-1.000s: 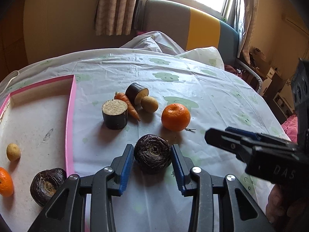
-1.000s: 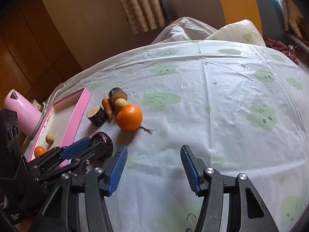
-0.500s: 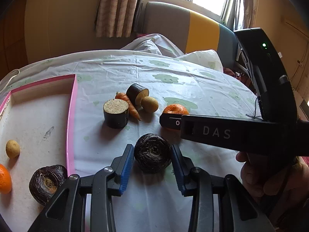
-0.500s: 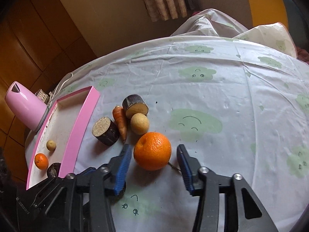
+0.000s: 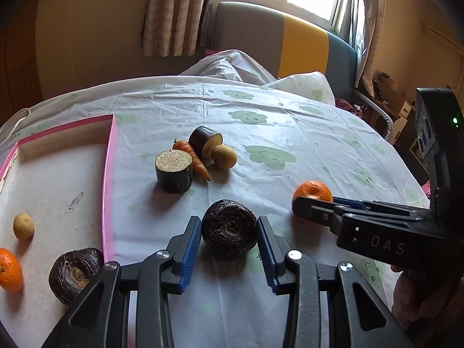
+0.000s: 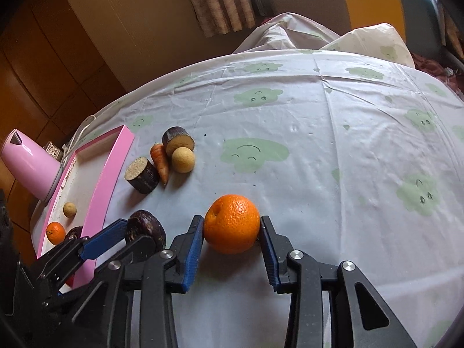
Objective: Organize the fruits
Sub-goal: 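Lift the dark beet with the left gripper while the right gripper grasps the orange, then carry the dark beet into the pink tray and open the left gripper while the right gripper holds the orange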
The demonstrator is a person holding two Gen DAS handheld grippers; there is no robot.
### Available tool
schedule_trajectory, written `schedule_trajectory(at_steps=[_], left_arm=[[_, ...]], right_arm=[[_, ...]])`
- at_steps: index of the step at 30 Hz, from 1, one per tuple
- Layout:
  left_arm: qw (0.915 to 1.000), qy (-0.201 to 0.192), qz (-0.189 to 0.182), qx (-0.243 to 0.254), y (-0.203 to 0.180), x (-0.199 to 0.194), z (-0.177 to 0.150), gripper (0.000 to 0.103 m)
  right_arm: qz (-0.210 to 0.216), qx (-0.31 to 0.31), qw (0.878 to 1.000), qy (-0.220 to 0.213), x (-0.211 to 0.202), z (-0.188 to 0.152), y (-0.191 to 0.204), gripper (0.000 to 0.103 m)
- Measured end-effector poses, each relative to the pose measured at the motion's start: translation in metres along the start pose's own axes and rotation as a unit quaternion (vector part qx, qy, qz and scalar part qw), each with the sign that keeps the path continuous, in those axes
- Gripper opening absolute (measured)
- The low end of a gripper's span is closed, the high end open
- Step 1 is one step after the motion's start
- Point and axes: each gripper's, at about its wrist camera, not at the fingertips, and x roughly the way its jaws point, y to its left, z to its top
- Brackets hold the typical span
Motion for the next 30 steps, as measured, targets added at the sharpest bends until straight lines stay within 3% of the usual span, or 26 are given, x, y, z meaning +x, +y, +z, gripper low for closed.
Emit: schedule_trajectory(at_steps=[18,30], left_arm=[[0.9994,-0.03,0.011,-0.011,0.015,-0.054,0.002,0.039],[0.9945,-0.051,0.028,-0.087,0.086,-0.095,-0.007,0.039]], right_arm=[[-0.047,-0.018,0.999,-0.014,-0.019,-0.034,0.023,0.038],[-0.075,-0.03,0.997,-0.013,-0.016,-0.036,0.03,0.038]])
